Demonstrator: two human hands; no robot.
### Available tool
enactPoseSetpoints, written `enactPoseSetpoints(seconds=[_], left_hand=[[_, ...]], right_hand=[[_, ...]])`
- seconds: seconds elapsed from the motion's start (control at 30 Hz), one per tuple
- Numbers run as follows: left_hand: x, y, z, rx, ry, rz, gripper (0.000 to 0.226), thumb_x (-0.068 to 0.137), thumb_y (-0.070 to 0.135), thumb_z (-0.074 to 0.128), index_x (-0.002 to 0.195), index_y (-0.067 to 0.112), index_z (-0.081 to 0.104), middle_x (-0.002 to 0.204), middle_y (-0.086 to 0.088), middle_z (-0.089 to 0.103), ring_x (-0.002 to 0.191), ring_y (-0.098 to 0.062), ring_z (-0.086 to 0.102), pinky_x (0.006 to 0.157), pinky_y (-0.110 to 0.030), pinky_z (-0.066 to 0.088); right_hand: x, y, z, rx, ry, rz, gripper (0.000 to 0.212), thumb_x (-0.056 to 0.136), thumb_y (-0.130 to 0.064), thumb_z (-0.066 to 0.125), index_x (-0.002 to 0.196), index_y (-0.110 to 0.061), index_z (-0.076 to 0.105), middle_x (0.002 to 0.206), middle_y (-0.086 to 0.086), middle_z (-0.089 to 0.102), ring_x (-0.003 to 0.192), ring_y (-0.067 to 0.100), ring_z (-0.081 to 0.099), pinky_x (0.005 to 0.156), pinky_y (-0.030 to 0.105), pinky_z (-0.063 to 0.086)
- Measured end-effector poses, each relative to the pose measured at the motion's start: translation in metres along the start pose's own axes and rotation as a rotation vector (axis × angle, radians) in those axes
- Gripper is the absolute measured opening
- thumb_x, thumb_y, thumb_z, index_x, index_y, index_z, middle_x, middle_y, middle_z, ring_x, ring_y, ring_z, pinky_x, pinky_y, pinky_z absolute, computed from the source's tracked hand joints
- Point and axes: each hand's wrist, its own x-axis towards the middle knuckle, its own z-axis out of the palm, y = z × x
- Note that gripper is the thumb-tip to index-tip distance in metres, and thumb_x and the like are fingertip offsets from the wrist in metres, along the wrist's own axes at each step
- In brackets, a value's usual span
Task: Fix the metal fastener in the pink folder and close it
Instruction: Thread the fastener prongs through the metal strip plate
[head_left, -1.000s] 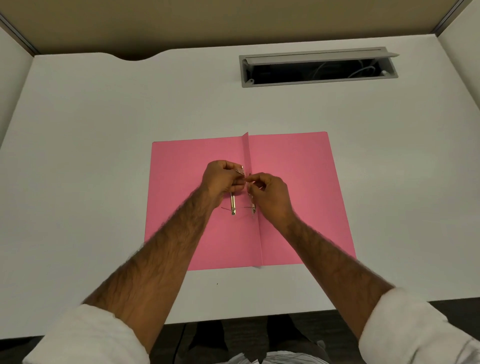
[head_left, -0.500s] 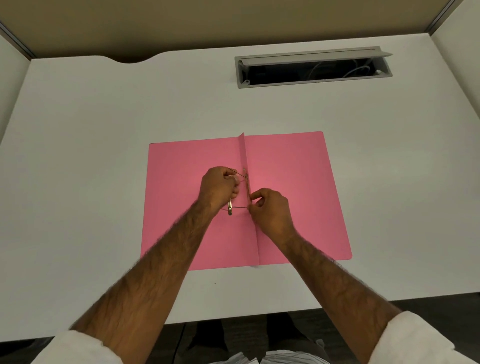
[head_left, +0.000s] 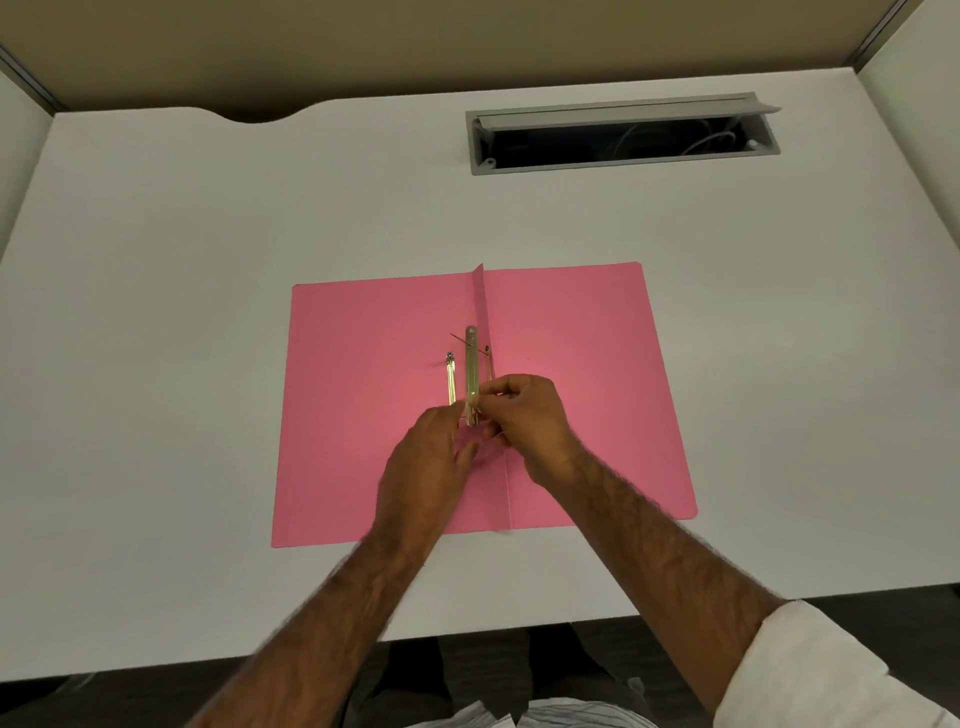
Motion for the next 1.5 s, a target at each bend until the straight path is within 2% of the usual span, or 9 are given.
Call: enactPoseSetpoints(seconds=[0.1,0.5,0.63,0.77,0.9,1.0,1.13,1.33,1.5], left_hand=[[-0.001,0.004,0.000,0.019,0.091,0.042,0.035,0.093,0.033,0.067,0.126,0.022,0.064,0.114,0.002,0.071,0.094,-0.015,0.066,0.076,-0.023,0.045],[0.012,0.005,-0.006,0.031,0.078,-0.041,0.023,0.094,0.034,0.065,0.113,0.024,0.071,0.095,0.003,0.076,0.081,-0.017,0.069,0.072,-0.042,0.058],[0.015,0.005,-0.008,-0.018,0.078,-0.045,0.023,0.093,0.034,0.067,0.114,0.026,0.072,0.096,0.007,0.077,0.079,-0.012,0.070,0.072,-0.038,0.059],[0.019,0.004,-0.010,-0.033,0.074,-0.037,0.026,0.092,0.032,0.068,0.118,0.026,0.072,0.100,0.006,0.077,0.082,-0.011,0.070,0.075,-0.035,0.059],[0.022,0.003,-0.012,-0.092,0.062,-0.065,0.022,0.090,0.031,0.071,0.111,0.026,0.075,0.097,0.008,0.077,0.081,-0.011,0.069,0.076,-0.038,0.060],[0.026,0.004,-0.012,-0.126,0.053,-0.097,0.023,0.087,0.031,0.074,0.109,0.026,0.076,0.094,0.011,0.076,0.081,-0.007,0.069,0.075,-0.035,0.059],[0.031,0.009,-0.012,-0.141,0.059,-0.099,0.025,0.085,0.027,0.075,0.109,0.022,0.077,0.092,0.009,0.076,0.077,-0.004,0.068,0.071,-0.023,0.054],[0.034,0.014,-0.013,-0.142,0.059,-0.099,0.026,0.086,0.025,0.074,0.111,0.018,0.076,0.093,0.005,0.077,0.073,0.002,0.063,0.068,-0.014,0.047],[0.034,0.013,-0.012,-0.109,0.046,-0.093,0.028,0.087,0.027,0.074,0.112,0.016,0.076,0.090,0.004,0.077,0.071,-0.002,0.063,0.068,-0.023,0.053]], right_hand=[[0.001,-0.002,0.000,0.006,-0.019,-0.002,0.014,0.081,0.007,0.067,0.095,0.009,0.068,0.080,0.027,0.071,0.042,0.015,0.058,0.038,0.020,0.042],[0.006,0.003,0.003,-0.033,-0.019,-0.018,0.016,0.087,0.005,0.053,0.091,0.007,0.069,0.068,0.012,0.066,0.041,0.008,0.053,0.039,0.018,0.041],[0.007,0.007,0.003,-0.224,-0.049,-0.080,0.021,0.083,0.006,0.058,0.093,-0.004,0.073,0.074,0.006,0.070,0.056,0.011,0.059,0.052,0.025,0.049],[0.012,0.009,-0.001,-0.396,-0.104,-0.188,0.017,0.080,0.000,0.070,0.094,-0.007,0.077,0.078,0.002,0.067,0.066,0.008,0.054,0.065,0.024,0.046],[0.015,0.011,-0.007,-0.376,-0.103,-0.228,0.011,0.081,-0.001,0.071,0.088,-0.007,0.076,0.091,0.009,0.068,0.079,0.014,0.059,0.078,0.036,0.053],[0.017,0.011,-0.011,-0.341,-0.134,-0.210,0.011,0.083,0.001,0.069,0.085,-0.008,0.075,0.080,0.007,0.070,0.072,0.015,0.059,0.073,0.036,0.054],[0.020,0.013,-0.012,-0.339,-0.139,-0.219,0.010,0.085,0.000,0.067,0.087,-0.007,0.074,0.075,0.003,0.070,0.058,0.008,0.057,0.059,0.024,0.052],[0.023,0.017,-0.010,-0.306,-0.093,-0.238,0.009,0.085,-0.002,0.067,0.088,-0.006,0.073,0.070,-0.002,0.067,0.057,0.008,0.057,0.055,0.023,0.051],[0.024,0.019,-0.011,-0.211,-0.069,-0.219,0.010,0.085,0.001,0.066,0.087,-0.007,0.073,0.069,-0.001,0.065,0.056,0.007,0.055,0.054,0.023,0.048]])
